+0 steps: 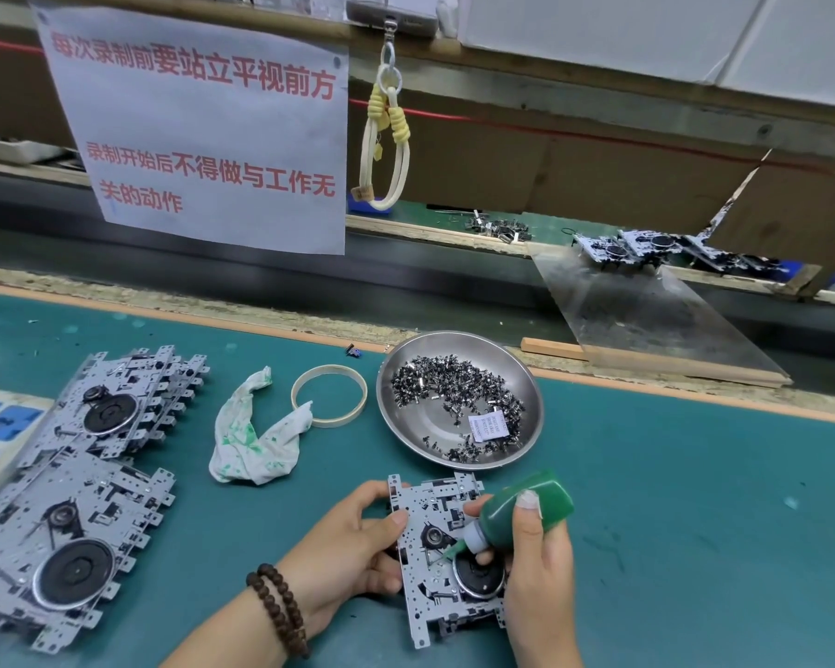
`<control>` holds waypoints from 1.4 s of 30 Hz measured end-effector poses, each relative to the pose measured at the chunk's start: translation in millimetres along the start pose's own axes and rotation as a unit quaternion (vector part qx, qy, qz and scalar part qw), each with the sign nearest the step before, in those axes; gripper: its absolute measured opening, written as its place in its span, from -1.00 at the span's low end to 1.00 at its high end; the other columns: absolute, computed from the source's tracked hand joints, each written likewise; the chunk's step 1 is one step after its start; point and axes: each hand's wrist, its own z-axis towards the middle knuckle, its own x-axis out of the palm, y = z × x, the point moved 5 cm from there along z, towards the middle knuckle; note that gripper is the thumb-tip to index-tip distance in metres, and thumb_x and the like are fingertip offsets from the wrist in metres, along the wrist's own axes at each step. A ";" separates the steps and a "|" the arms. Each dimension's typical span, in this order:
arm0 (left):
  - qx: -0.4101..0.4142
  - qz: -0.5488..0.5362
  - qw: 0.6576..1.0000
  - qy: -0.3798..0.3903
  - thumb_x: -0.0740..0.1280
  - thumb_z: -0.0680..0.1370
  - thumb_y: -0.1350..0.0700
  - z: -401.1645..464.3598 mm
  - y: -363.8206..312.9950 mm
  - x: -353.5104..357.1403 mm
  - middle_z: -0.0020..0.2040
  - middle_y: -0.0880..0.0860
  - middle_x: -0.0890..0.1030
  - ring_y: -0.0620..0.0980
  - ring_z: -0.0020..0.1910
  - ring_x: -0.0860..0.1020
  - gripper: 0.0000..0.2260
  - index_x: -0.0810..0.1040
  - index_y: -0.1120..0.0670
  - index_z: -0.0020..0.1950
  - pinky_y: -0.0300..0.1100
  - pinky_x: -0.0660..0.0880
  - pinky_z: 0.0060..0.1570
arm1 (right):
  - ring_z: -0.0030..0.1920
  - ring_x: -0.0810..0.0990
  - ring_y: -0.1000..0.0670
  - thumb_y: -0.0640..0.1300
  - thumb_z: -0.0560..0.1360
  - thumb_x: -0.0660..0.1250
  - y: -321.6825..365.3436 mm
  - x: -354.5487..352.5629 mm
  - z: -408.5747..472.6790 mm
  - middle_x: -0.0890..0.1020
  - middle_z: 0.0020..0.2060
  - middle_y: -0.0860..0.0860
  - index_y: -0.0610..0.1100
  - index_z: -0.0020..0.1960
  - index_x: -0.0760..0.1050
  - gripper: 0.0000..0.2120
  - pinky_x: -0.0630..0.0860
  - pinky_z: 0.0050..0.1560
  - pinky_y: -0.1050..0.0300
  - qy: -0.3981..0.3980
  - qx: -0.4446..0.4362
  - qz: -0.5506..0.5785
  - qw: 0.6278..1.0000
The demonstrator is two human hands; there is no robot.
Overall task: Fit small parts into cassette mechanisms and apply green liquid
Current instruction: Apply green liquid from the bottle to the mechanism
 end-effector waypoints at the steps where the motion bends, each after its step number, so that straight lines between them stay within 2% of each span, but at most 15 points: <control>1: -0.001 0.000 1.000 -0.001 0.21 0.58 0.20 0.1 -0.3 0.1 -0.27 0.15 0.64 -0.06 -0.54 0.51 -0.85 0.44 0.11 0.15 -0.31 0.47 -0.54 | -0.46 0.52 0.06 0.02 0.45 0.09 0.0 1.5 -0.2 0.66 -0.31 -0.12 -0.30 -0.14 0.41 -0.64 0.44 -0.45 0.28 0.003 -0.001 -0.002 1.000; 13: -0.016 0.008 1.000 -0.002 0.22 0.58 0.21 0.7 -1.1 -2.3 -0.23 0.15 0.66 -0.06 -0.53 0.52 -0.84 0.44 0.09 0.16 -0.31 0.48 -0.53 | -0.44 0.51 0.07 0.08 0.44 0.11 -1.5 0.5 -0.6 0.67 -0.27 -0.08 -0.26 -0.10 0.42 -0.61 0.44 -0.42 0.26 0.000 -0.003 -0.027 1.000; 20: -0.038 0.045 0.998 -0.003 0.21 0.59 0.21 4.8 -4.7 -1.3 -0.20 0.12 0.68 -0.05 -0.50 0.57 -0.85 0.42 0.10 0.16 -0.32 0.51 -0.50 | -0.53 0.46 0.14 0.04 0.46 0.06 3.7 -2.0 2.0 0.67 -0.33 -0.08 -0.32 -0.12 0.40 -0.60 0.34 -0.52 0.40 -0.013 0.012 0.029 0.999; 30: -0.073 0.119 0.990 -0.014 0.24 0.58 0.21 15.8 -19.6 -6.6 0.03 0.22 0.57 -0.09 -0.53 0.52 -0.77 0.40 0.11 0.24 -0.33 0.50 -0.51 | -0.50 0.48 0.14 0.06 0.46 0.10 5.0 1.1 -1.3 0.67 -0.30 -0.11 -0.37 -0.08 0.43 -0.54 0.36 -0.50 0.39 0.000 0.036 0.025 0.999; 34: -0.053 0.132 0.989 -0.035 0.21 0.60 0.19 7.6 -18.0 -1.4 -0.01 0.19 0.59 -0.08 -0.50 0.49 -0.81 0.41 0.11 0.21 -0.34 0.46 -0.53 | -0.48 0.48 0.11 0.14 0.40 0.15 5.0 -8.3 0.2 0.69 -0.27 -0.10 -0.23 -0.08 0.47 -0.57 0.32 -0.55 0.36 -0.036 0.078 0.098 0.991; 38: 0.018 0.138 0.989 -0.038 0.17 0.61 0.17 -11.5 -6.5 17.0 -0.15 0.17 0.52 -0.08 -0.49 0.46 -0.87 0.41 0.08 0.15 -0.34 0.40 -0.52 | -0.52 0.53 0.10 0.12 0.51 0.10 1.4 -29.5 -1.1 0.63 -0.39 0.03 -0.04 -0.15 0.51 -0.69 0.30 -0.60 0.41 -0.114 0.145 0.251 0.950; 40: 0.047 0.143 0.988 -0.035 0.14 0.62 0.18 -19.2 0.5 27.9 -0.22 0.14 0.46 -0.10 -0.50 0.45 -0.88 0.38 0.01 0.11 -0.35 0.39 -0.53 | -0.58 0.50 0.13 0.15 0.43 0.19 4.2 -40.6 -2.8 0.61 -0.45 0.06 0.00 -0.29 0.57 -0.69 0.28 -0.63 0.42 -0.128 0.156 0.285 0.937; 41: 0.059 0.151 0.986 -0.033 0.13 0.62 0.18 -21.7 3.6 33.5 -0.23 0.13 0.44 -0.11 -0.49 0.45 -0.87 0.36 -0.03 0.10 -0.35 0.38 -0.54 | -0.59 0.49 0.13 0.19 0.30 0.28 6.2 -45.3 -4.2 0.61 -0.46 0.07 -0.02 -0.29 0.57 -0.71 0.28 -0.66 0.40 -0.133 0.168 0.293 0.932; 42: 0.071 0.162 0.984 -0.030 0.12 0.62 0.19 -22.7 6.8 38.7 -0.23 0.12 0.43 -0.11 -0.48 0.43 -0.85 0.34 -0.06 0.10 -0.36 0.38 -0.54 | -0.59 0.49 0.14 0.22 0.13 0.35 5.8 -50.7 -5.7 0.61 -0.46 0.07 -0.05 -0.24 0.55 -0.61 0.28 -0.69 0.37 -0.137 0.182 0.293 0.929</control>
